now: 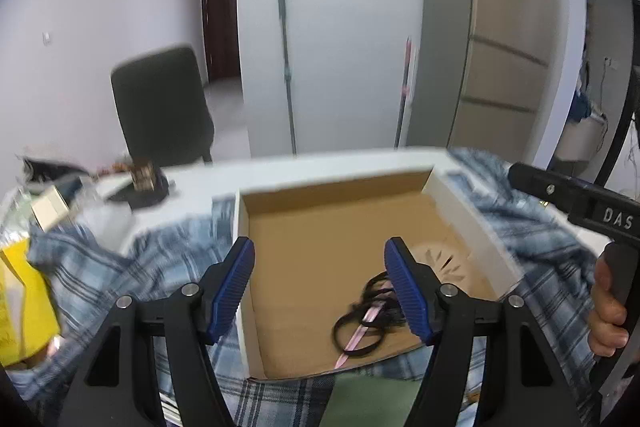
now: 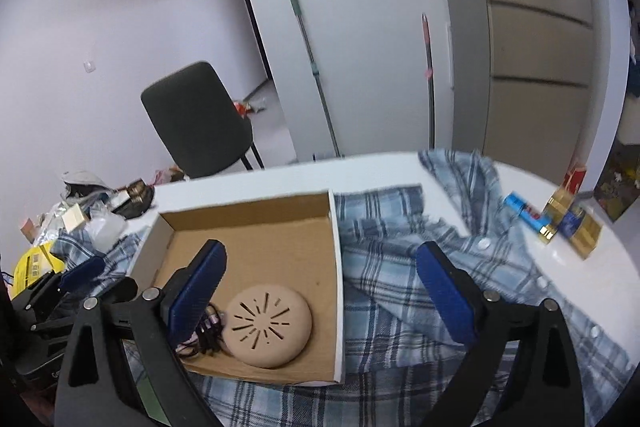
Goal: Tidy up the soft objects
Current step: 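Grasp the gold-and-blue battery with the right gripper and lift it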
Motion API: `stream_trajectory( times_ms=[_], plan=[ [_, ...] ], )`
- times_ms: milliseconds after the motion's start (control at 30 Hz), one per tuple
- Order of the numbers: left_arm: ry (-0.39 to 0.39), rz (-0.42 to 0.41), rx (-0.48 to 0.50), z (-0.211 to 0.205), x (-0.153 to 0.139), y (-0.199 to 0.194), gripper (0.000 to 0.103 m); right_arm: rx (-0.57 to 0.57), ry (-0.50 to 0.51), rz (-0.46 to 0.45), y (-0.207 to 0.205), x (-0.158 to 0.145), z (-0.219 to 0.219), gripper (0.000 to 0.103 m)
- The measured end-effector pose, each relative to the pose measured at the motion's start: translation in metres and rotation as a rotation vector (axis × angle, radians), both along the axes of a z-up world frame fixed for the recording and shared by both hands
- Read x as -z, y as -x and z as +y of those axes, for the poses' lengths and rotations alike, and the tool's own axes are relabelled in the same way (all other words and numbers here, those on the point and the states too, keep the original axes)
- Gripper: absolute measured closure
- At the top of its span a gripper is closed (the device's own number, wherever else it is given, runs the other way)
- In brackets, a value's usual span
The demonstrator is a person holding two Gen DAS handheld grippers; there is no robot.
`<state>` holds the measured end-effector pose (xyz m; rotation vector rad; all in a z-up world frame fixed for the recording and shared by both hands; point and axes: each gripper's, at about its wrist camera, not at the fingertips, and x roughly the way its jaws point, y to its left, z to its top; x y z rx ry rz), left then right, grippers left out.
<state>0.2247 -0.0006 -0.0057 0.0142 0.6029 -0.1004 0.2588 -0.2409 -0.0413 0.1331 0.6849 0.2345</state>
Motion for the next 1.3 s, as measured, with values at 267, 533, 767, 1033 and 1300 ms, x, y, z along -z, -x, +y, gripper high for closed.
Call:
stream_trajectory(
  times_ms=[267,533,767,1033,1300],
  plan=[
    [0.028,-0.193,0.027,-0.01,-0.058,0.063,0.033,-0.014,0.03,-0.137,0.051,-0.053,-0.008,0.002],
    [0.043,-0.284,0.045,-0.014,-0.08,0.14,0.011,-0.035,0.049,-0.233,0.113,-0.078,-0.012,0.002],
    [0.089,-0.352,0.004,-0.005,-0.072,0.185,0.0,-0.072,0.066,-0.27,0.151,-0.082,-0.005,0.002],
    [0.094,-0.328,-0.003,0.004,-0.041,0.188,0.0,-0.07,0.129,-0.264,0.18,-0.055,-0.001,0.002],
    [0.086,-0.245,-0.006,-0.005,-0.01,0.181,0.0,-0.109,0.147,-0.11,0.178,-0.007,0.0,0.002]
  ],
)
